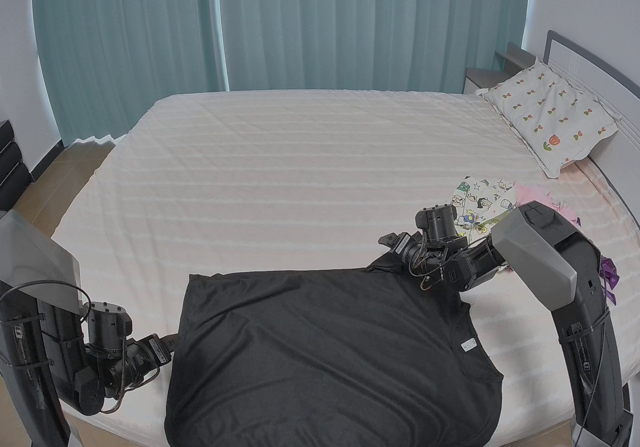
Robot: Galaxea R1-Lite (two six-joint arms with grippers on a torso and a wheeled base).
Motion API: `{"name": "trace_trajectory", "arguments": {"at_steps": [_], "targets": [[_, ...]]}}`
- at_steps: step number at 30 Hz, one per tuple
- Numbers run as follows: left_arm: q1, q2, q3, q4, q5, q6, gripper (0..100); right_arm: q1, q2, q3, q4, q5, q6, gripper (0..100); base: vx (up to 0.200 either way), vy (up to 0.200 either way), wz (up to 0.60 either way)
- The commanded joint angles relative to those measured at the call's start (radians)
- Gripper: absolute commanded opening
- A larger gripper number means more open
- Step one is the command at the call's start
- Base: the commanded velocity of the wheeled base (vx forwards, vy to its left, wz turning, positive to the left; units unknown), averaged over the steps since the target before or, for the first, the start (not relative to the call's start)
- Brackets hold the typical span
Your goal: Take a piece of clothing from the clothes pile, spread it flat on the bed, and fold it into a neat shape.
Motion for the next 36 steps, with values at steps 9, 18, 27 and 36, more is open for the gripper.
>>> {"name": "trace_trajectory", "arguments": {"at_steps": [9, 18, 27, 36], "targets": [[0.000, 0.003, 0.002, 0.000, -0.002, -0.001, 100, 0.013, 0.089, -0.130, -0.016, -0.001, 0.009, 100, 0.000, 0.000, 0.00], [0.000, 0.003, 0.002, -0.002, -0.004, -0.002, 100, 0.008, 0.110, -0.185, -0.336, 0.009, 0.058, 100, 0.000, 0.000, 0.00], [0.000, 0.003, 0.002, 0.000, -0.002, -0.002, 100, -0.052, 0.133, -0.165, -0.327, 0.002, -0.088, 100, 0.000, 0.000, 0.00], [0.000, 0.003, 0.002, 0.000, -0.002, -0.011, 100, -0.148, 0.127, -0.069, -0.306, 0.008, -0.329, 100, 0.000, 0.000, 0.00]]}}
